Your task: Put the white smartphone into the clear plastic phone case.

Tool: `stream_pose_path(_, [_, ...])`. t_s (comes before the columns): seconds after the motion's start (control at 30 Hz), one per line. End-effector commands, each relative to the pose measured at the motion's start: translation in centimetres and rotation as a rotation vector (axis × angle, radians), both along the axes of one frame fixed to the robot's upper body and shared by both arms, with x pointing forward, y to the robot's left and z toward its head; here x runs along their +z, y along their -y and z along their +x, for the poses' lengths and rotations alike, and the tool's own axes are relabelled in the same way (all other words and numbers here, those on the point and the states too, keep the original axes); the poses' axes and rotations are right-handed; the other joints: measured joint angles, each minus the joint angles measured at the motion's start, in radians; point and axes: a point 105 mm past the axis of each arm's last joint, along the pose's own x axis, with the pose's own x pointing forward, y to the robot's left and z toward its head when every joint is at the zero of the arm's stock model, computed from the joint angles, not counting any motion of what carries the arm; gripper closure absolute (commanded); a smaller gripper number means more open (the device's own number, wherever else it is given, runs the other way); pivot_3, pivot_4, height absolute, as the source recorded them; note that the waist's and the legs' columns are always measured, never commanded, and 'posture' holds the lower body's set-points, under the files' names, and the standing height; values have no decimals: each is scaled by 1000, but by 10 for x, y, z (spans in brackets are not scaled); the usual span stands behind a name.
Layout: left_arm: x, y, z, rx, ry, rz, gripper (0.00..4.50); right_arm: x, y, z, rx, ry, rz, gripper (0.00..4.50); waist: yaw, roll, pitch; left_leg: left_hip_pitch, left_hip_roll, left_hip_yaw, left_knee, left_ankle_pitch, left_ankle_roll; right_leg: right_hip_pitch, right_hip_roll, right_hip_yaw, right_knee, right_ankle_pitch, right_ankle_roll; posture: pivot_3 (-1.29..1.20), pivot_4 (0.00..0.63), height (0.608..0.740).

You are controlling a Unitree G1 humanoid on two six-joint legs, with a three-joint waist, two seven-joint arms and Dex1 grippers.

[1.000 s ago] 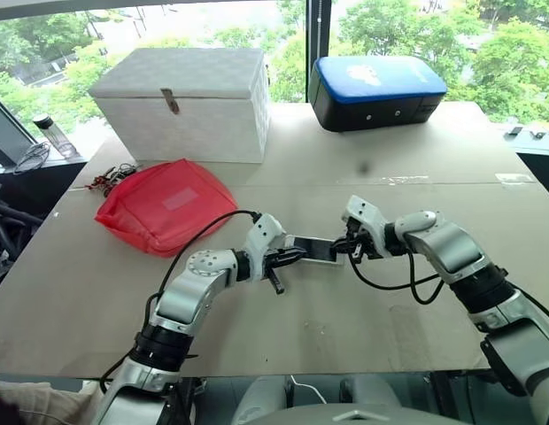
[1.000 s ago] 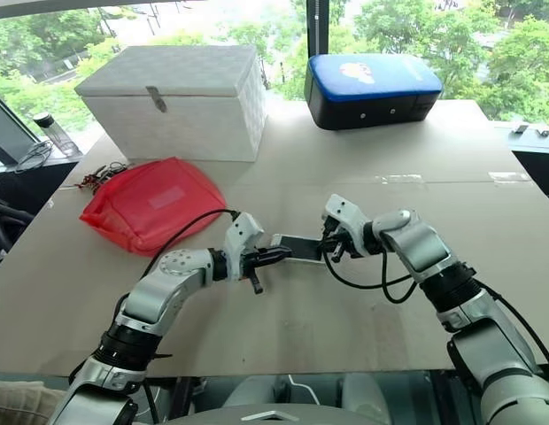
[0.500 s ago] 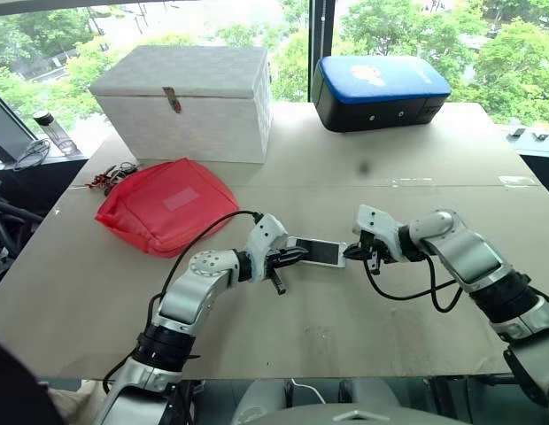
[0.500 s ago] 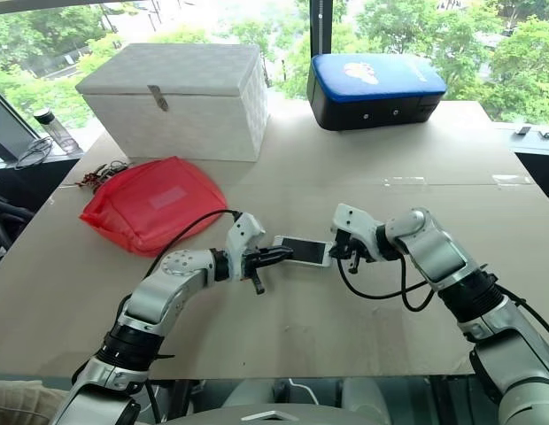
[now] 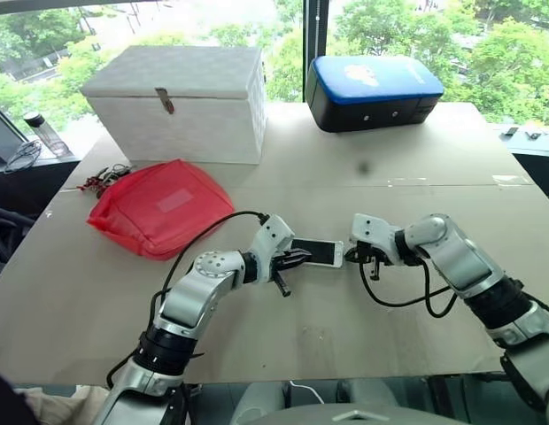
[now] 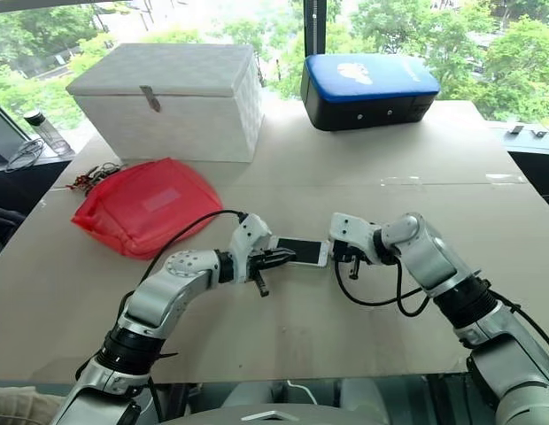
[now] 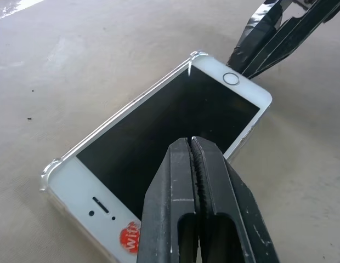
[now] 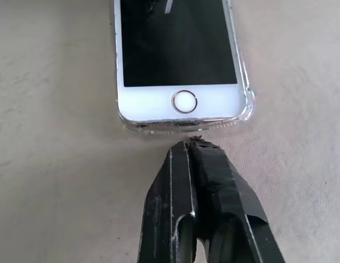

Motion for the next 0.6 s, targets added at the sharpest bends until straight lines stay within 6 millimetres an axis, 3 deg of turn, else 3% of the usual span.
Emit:
stream_pose_path(0.03, [17,2,2,-2,51,-20,4432,-22,9,-34,-94,-241,155,4500,9,1,10,0,0,-1,0,0,0,0,0,0,0,0,0,0,150,740])
stream_pose_path(0.13, [13,-2,4,9,43,-20,4432,25,11,-34,-128,-203,361,4500,21,11,31,-11,-2,-3,2,2,-4,-7,-1,-2,0,1,1,0,150,740])
stream_pose_path(0.23, [8,-5,3,13,37,-21,4432,51,11,-37,-130,-179,455,4500,17,16,39,-23,-2,-4,2,3,-5,-20,-1,-3,1,0,0,0,150,740])
stream_pose_path(0.37, [1,-7,3,6,33,-20,4432,57,4,-39,-113,-165,480,4500,7,17,44,-39,-2,0,13,3,-5,-33,-1,-2,4,1,0,0,150,740])
stream_pose_path(0.53, [-4,-7,3,-9,37,-17,4432,66,-14,-34,-95,-146,547,4500,11,15,50,-42,-2,-3,14,3,-5,-36,-1,-3,6,1,1,0,150,740])
stream_pose_path(0.6, [-4,-6,1,-16,40,-21,4432,59,-18,-30,-107,-144,504,4500,10,16,51,-42,-2,-5,15,3,-5,-36,-1,-5,8,2,0,0,150,740])
